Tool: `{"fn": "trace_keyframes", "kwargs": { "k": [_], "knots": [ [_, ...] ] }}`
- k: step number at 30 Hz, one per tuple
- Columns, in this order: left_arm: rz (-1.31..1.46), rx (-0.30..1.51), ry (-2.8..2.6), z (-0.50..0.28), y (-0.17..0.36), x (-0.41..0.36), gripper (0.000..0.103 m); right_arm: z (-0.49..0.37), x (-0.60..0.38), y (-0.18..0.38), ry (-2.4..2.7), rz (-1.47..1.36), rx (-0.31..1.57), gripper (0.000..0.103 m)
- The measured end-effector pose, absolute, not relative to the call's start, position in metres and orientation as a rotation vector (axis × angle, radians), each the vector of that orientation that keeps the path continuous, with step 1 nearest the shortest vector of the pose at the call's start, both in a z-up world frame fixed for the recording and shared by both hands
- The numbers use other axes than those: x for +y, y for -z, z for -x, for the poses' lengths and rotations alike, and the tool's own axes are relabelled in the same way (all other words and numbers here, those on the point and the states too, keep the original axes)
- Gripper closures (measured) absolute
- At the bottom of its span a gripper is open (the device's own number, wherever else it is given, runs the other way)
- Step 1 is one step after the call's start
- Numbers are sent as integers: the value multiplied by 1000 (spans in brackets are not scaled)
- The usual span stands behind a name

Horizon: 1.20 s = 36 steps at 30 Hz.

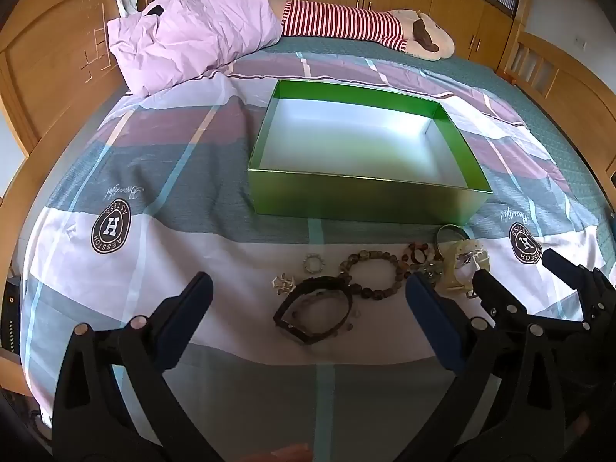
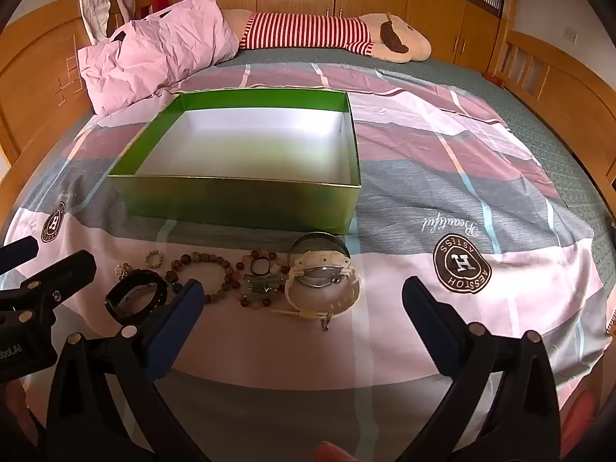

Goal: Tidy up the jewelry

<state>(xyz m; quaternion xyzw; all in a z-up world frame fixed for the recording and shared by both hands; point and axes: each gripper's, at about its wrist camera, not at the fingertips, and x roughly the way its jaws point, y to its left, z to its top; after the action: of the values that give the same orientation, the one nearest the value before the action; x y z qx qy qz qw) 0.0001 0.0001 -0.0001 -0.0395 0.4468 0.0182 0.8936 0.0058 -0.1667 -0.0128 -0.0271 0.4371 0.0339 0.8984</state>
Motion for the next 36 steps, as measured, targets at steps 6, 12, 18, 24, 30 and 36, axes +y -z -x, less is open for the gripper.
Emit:
{"fn": "trace_keyframes", "kwargs": {
  "k": [6, 12, 18, 24, 30, 36],
  "knots": [
    [84, 927, -37, 0, 0, 1, 2, -5, -167, 12, -66, 58, 897, 1],
    [79, 930, -40, 0, 0, 0, 2, -3, -168, 11, -63, 55, 891, 1],
    [79, 931, -39, 0, 0, 0, 2, -5, -167, 12, -69, 58, 899, 1],
    [78, 932, -39, 2, 0, -2, 2, -4, -166, 11, -68, 58, 899, 1],
    [77, 934, -40, 1, 0, -1, 2, -4, -166, 10, -66, 60, 897, 1],
    [78, 935, -40, 0, 0, 0, 2, -4, -165, 10, -66, 62, 895, 1]
  ]
}}
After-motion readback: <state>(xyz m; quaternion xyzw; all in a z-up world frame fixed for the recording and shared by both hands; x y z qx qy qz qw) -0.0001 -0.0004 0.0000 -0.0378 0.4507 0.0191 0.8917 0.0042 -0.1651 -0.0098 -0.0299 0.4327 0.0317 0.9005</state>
